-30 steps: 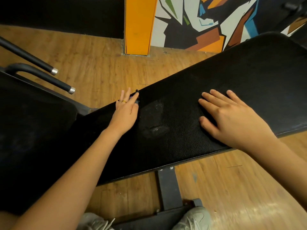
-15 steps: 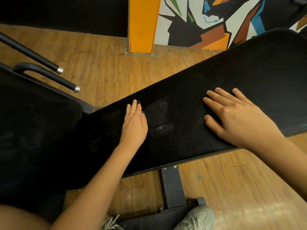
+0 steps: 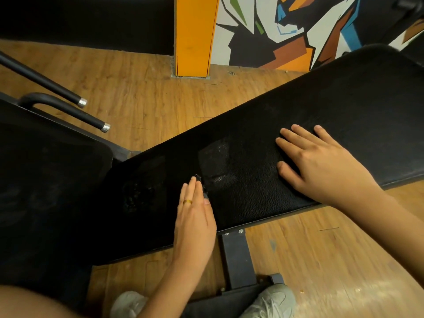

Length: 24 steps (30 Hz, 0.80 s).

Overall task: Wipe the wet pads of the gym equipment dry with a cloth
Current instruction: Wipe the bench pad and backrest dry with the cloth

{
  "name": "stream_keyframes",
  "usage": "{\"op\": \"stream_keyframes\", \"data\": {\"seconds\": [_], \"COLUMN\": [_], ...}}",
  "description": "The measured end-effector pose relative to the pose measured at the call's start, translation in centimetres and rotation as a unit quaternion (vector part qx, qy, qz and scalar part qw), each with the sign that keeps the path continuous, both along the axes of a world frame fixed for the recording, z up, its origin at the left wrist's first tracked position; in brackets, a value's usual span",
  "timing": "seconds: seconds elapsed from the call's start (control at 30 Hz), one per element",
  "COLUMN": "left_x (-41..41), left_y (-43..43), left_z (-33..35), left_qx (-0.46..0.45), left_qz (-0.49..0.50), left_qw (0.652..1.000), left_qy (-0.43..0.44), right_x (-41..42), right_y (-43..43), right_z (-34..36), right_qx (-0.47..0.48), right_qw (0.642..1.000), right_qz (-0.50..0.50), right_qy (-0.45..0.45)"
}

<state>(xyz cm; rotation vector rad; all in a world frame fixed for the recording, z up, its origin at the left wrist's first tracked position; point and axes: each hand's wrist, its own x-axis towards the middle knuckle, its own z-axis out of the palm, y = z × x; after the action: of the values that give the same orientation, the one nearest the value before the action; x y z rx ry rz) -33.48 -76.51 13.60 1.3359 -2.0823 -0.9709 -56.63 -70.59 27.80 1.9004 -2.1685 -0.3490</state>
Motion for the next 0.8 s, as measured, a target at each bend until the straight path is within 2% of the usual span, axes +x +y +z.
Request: {"op": "stream_keyframes", "data": {"seconds": [0.27, 0.57, 0.67, 0.8], "left_x": [-2.5, 2.5, 2.1, -0.7], "left_y": [-7.0, 2.3, 1.2, 0.6], "left_z": [0.1, -1.0, -0.1, 2.3], "left_qx": [-0.002, -0.049, -0.081, -0.139], "left_qz": [-0.004, -0.083, -0.156, -0.277], "left_qw": [0.999, 0.995, 0.984, 0.950], "left_qy": [-0.034, 0.031, 0.031, 0.028], "right_x": [0.1, 0.2, 0.2, 0.2], "right_y": [0.2, 0.0, 0.0, 0.0], "right_z": [0.2, 0.1, 0.1, 0.2], "right_qx": [0.004, 0.001, 0.002, 0.003], "right_qw": [1.000, 1.000, 1.000, 1.000], "right_qz": [-0.002, 0.002, -0.001, 0.001], "right_qy": [-0.004, 0.003, 0.003, 0.001]}}
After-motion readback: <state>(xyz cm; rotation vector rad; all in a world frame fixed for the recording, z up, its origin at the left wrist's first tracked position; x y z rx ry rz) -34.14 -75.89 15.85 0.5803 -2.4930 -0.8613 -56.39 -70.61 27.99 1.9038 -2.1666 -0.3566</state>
